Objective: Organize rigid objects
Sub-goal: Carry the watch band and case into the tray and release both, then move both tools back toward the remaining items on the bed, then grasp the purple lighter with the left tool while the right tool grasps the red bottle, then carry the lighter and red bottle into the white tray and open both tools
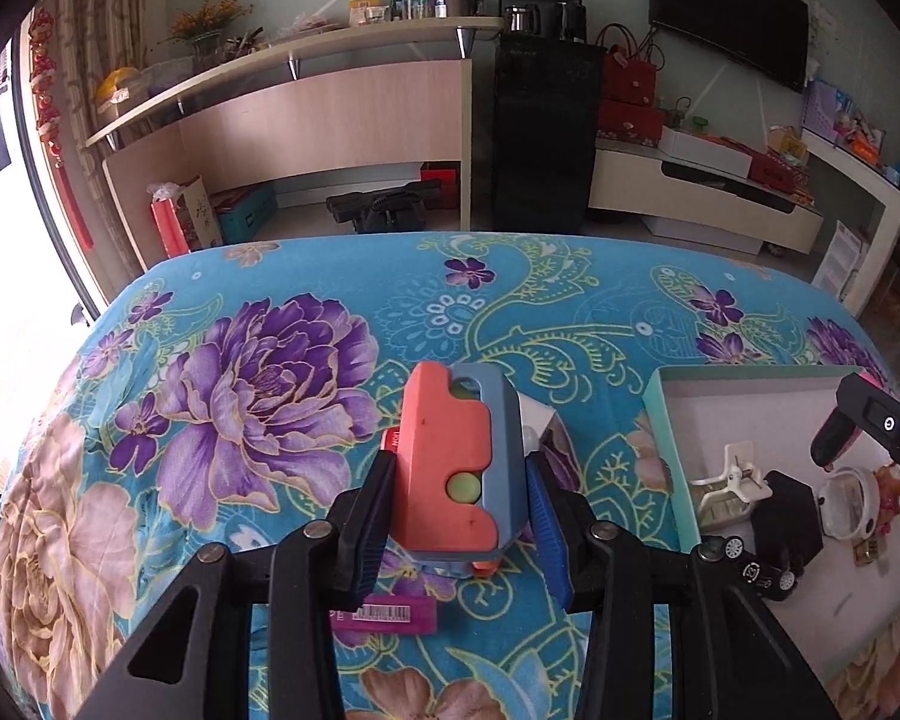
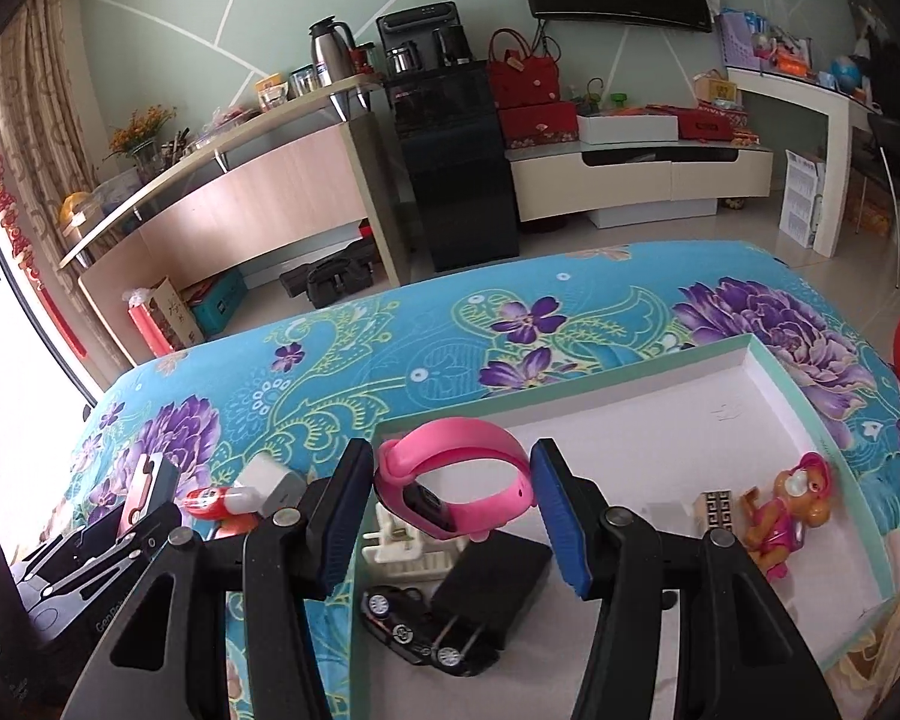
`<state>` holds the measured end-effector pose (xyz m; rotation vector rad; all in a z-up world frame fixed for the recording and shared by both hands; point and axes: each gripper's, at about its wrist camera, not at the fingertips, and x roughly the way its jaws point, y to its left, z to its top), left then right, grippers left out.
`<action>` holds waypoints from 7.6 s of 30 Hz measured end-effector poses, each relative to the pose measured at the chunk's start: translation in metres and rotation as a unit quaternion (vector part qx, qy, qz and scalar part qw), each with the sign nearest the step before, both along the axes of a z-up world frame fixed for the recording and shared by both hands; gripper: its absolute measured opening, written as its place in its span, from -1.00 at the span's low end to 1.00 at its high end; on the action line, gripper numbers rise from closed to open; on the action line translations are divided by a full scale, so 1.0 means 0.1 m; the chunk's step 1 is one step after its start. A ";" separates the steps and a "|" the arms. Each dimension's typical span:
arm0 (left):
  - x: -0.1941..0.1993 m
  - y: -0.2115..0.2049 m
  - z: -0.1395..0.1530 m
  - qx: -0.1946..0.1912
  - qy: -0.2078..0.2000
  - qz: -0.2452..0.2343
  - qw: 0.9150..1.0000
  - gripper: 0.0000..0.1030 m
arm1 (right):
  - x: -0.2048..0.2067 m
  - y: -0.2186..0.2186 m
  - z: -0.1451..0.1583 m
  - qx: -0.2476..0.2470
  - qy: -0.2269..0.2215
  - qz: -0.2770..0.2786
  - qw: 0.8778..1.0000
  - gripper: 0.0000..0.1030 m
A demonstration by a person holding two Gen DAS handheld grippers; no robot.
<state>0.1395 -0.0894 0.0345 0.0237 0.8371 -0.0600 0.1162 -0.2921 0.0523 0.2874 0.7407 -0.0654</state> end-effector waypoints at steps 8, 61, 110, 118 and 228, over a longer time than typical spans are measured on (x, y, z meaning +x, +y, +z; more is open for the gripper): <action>0.08 -0.72 0.12 0.013 0.004 -0.095 0.995 -0.12 | -0.09 -0.52 -0.10 -0.011 0.007 -0.066 0.998 0.09; 0.17 -0.45 -0.04 0.016 0.010 -0.001 1.000 1.00 | -0.01 -0.59 -0.30 -0.063 0.065 -0.082 0.993 0.88; -0.23 1.18 -0.42 -0.034 0.085 0.141 0.986 1.00 | 0.24 1.33 -0.35 -0.025 0.050 0.154 0.987 0.89; -0.17 0.93 -0.51 -0.035 0.109 0.086 0.990 1.00 | 0.24 1.17 -0.35 -0.011 0.047 0.133 0.990 0.89; -0.22 0.99 0.05 0.004 -0.001 0.111 0.994 0.61 | -0.12 0.52 -0.22 -0.107 0.091 -0.002 0.990 0.53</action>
